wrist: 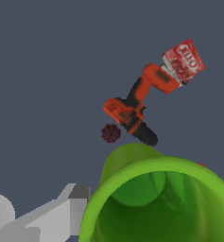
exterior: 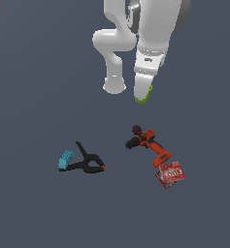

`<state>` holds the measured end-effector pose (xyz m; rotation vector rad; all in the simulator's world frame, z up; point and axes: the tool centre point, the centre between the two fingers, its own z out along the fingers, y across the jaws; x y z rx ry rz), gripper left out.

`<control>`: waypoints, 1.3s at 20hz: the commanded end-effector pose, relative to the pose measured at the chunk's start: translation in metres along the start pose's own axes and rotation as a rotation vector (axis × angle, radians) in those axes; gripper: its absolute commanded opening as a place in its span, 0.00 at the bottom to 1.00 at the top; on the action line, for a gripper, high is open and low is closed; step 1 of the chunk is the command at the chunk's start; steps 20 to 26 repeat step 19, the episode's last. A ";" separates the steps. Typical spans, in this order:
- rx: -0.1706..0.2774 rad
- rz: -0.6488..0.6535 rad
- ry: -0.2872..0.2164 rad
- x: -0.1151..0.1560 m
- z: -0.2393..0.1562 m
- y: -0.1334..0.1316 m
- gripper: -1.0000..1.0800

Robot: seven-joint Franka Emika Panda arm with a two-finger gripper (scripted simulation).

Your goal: Pick up a designated object from a clutter of objects.

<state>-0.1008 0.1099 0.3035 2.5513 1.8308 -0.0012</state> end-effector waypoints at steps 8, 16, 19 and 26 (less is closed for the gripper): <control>0.001 0.001 0.001 0.025 -0.066 -0.026 0.00; 0.001 0.002 0.001 0.034 -0.088 -0.034 0.00; 0.001 0.002 0.001 0.035 -0.089 -0.033 0.00; 0.001 0.002 0.001 0.035 -0.089 -0.033 0.00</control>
